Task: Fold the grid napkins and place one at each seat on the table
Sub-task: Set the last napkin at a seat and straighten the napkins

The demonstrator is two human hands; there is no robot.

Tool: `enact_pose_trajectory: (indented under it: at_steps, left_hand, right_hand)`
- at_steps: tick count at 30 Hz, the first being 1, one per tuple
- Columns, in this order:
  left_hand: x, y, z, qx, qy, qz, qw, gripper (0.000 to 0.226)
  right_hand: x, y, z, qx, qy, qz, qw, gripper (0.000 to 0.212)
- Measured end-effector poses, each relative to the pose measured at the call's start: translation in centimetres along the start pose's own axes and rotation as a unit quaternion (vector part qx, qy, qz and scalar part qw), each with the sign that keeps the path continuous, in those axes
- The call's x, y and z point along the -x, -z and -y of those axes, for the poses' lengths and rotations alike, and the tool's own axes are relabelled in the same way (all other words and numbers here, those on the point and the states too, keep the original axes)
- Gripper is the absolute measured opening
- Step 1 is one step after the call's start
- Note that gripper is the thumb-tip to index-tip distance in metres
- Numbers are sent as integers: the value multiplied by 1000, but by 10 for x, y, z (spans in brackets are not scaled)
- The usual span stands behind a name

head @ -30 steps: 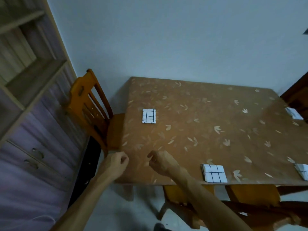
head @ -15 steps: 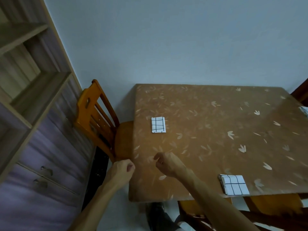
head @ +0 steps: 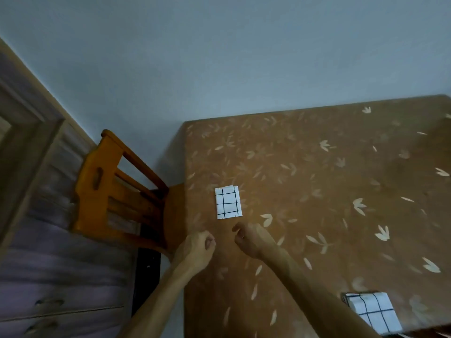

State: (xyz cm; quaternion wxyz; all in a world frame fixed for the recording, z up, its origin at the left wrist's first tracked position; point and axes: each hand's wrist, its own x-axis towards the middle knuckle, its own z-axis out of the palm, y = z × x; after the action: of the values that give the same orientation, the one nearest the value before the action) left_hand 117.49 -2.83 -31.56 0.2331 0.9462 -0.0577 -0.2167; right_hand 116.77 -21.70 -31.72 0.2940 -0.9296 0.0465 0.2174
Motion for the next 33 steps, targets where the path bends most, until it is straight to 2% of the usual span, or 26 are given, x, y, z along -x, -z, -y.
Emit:
enact_pose_trajectory:
  at_steps: [5, 12, 15, 19, 24, 27, 30, 33]
  left_hand:
    - [-56, -25, -20, -9, 39, 48, 998, 34]
    - [-114, -41, -38, 1, 63, 11, 998, 51]
    - [-128, -47, -30, -11, 83, -7, 996, 48]
    - [-145, -45, -6, -55, 86, -66, 993, 44]
    - [-169, -29, 15, -45, 109, -97, 988, 31]
    - [-190, -13, 12, -58, 86, -124, 987, 31]
    - [-223, -4, -2, -30, 69, -95, 993, 43]
    - [-243, -9, -12, -31, 114, -53, 992, 47]
  right_hand:
    - [-52, 4, -24, -37, -23, 12, 999, 39]
    - [-106, -10, -36, -80, -46, -16, 996, 49]
    - [-121, -22, -33, -76, -37, -14, 996, 47]
    - [-147, -32, -21, -91, -4, -21, 996, 45]
    - [-176, -41, -4, -93, 41, -28, 994, 37]
    - [-185, -47, -6, -76, 49, -60, 994, 32]
    - [-189, -54, -10, -25, 85, -87, 992, 42]
    - [-190, -58, -14, 18, 144, -88, 985, 48]
